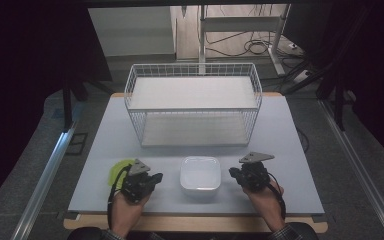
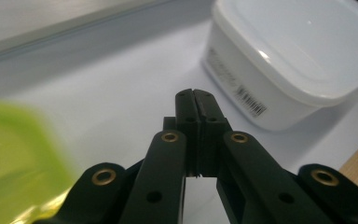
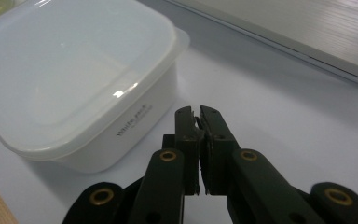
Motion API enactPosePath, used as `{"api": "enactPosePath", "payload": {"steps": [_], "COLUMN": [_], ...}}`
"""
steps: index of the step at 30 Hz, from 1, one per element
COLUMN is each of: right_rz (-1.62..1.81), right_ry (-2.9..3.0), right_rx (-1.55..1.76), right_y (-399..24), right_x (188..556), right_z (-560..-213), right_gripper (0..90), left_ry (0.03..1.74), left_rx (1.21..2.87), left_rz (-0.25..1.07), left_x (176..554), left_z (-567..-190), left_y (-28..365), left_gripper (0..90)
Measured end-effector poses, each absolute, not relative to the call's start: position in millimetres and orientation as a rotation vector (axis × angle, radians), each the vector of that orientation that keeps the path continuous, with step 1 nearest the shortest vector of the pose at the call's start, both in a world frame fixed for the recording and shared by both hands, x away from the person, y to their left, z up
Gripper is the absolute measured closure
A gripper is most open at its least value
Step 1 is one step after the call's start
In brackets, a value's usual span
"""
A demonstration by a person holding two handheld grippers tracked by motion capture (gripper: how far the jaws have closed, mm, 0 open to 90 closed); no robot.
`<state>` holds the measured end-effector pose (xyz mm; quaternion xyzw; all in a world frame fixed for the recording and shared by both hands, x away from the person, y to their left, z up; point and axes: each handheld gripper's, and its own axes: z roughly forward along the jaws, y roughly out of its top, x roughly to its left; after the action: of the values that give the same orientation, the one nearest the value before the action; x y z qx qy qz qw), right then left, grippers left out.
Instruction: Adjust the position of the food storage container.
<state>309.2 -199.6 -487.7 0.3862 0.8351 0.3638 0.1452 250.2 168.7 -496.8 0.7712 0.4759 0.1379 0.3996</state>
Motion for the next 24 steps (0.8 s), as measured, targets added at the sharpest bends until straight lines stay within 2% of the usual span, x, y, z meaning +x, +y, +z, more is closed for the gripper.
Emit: {"api": "enactPosePath", "payload": {"steps": [18, 22, 24], "right_rz": [1.045, 1.05, 1.057], "right_ry": [2.412, 2.411, 2.409], "right_rx": [1.101, 1.095, 1.09], "right_y": [-201, -202, -203], "right_x": [308, 307, 305], "right_z": [-488, -487, -487], "right_gripper": [82.9, 82.2, 81.1], "left_ry": [1.347, 1.334, 1.297], "left_rx": [1.919, 1.918, 1.92], "left_rz": [0.38, 0.378, 0.358], "left_x": [257, 257, 257], "left_z": [-503, -503, -503], "left_y": [205, 207, 202], "left_gripper": [89.8, 89.7, 86.3]}}
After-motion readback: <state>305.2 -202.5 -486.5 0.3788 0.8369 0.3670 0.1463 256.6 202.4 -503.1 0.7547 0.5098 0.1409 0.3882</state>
